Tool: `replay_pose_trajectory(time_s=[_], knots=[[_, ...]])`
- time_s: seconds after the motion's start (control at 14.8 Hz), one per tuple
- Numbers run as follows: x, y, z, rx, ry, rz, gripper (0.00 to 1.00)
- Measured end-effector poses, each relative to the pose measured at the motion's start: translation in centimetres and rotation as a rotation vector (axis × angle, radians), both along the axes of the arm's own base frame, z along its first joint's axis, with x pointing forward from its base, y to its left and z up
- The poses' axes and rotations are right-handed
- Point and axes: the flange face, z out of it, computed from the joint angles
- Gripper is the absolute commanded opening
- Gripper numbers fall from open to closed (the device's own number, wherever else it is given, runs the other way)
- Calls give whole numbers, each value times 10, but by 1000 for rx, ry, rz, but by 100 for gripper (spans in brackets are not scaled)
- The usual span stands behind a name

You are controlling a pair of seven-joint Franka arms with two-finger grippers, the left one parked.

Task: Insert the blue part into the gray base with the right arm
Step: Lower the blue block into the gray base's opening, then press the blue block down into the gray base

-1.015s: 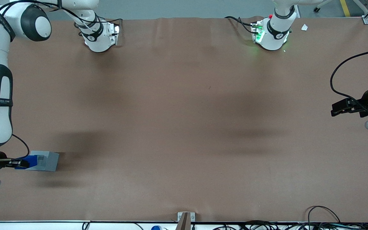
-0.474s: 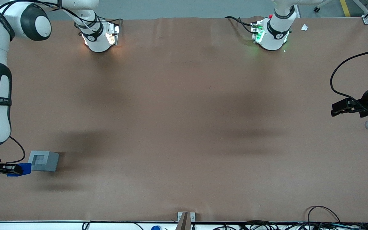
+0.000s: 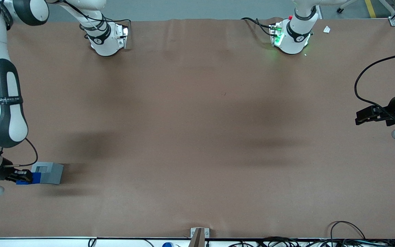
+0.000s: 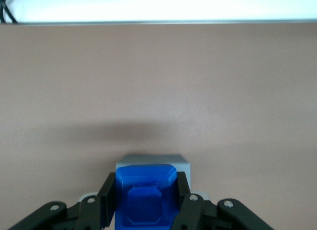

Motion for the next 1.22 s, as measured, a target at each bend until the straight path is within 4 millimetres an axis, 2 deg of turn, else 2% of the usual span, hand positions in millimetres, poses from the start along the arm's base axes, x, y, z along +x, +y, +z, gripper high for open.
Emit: replay_pose_trajectory(time_s=[0.34,0.47,0.81,1.01,1.22], knots=[[-23,-9,-9,-4,-16,-17,0],[-25,-7,-11,-5,-25,-16,0],[-27,-5,-2,-22,-110,-12,0],[-38,1,-19,-27,-147,-6,0],[-41,2,-24,-22,-138,-14,0]])
